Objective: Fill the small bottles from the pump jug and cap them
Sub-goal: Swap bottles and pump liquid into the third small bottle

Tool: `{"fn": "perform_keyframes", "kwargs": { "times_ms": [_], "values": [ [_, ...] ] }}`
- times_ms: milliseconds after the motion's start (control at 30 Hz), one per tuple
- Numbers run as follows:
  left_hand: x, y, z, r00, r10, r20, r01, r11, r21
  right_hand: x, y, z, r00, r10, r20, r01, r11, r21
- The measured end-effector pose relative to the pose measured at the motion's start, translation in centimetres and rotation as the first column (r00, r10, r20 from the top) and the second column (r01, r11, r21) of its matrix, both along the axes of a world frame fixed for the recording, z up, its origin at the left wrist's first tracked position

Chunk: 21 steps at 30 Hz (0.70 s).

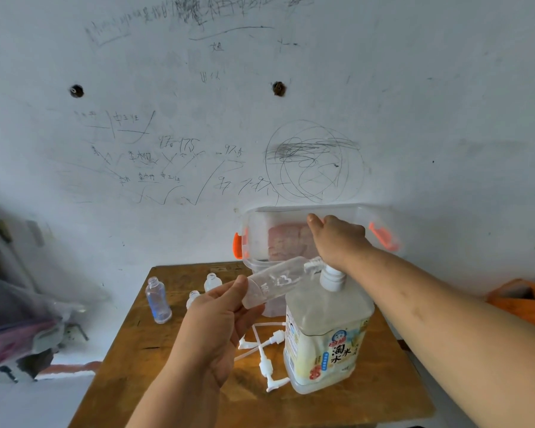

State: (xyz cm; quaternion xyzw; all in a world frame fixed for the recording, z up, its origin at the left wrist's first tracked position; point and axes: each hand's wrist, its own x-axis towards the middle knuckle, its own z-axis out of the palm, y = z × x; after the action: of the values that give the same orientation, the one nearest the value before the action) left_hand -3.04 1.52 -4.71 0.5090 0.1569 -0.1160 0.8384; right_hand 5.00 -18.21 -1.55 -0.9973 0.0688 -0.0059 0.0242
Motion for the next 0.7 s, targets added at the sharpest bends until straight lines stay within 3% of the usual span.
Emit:
{"fn": "perform_keyframes", "kwargs": {
  "times_ms": [200, 433, 700],
  "values": [
    [-0.2, 0.0, 0.6, 0.999, -0.013, 0.051, 0.014, 1.0, -0.02, -1.0, 0.2, 2.8, 1.0, 0.006, 0.026, -0.008, 0.995, 0.104],
    [0.3, 0.1, 0.4, 0.998, -0.028, 0.051, 0.029, 0.999, -0.02, -0.8, 0.3, 2.5, 0.998, 0.007, -0.059, -0.001, 0.996, 0.086],
    [0.9, 0.1, -0.4, 1.0, -0.023, 0.007, 0.024, 0.999, -0.036, -0.5, 0.3, 0.9, 0.999, -0.027, -0.023, 0.029, 0.997, 0.071]
  ]
}}
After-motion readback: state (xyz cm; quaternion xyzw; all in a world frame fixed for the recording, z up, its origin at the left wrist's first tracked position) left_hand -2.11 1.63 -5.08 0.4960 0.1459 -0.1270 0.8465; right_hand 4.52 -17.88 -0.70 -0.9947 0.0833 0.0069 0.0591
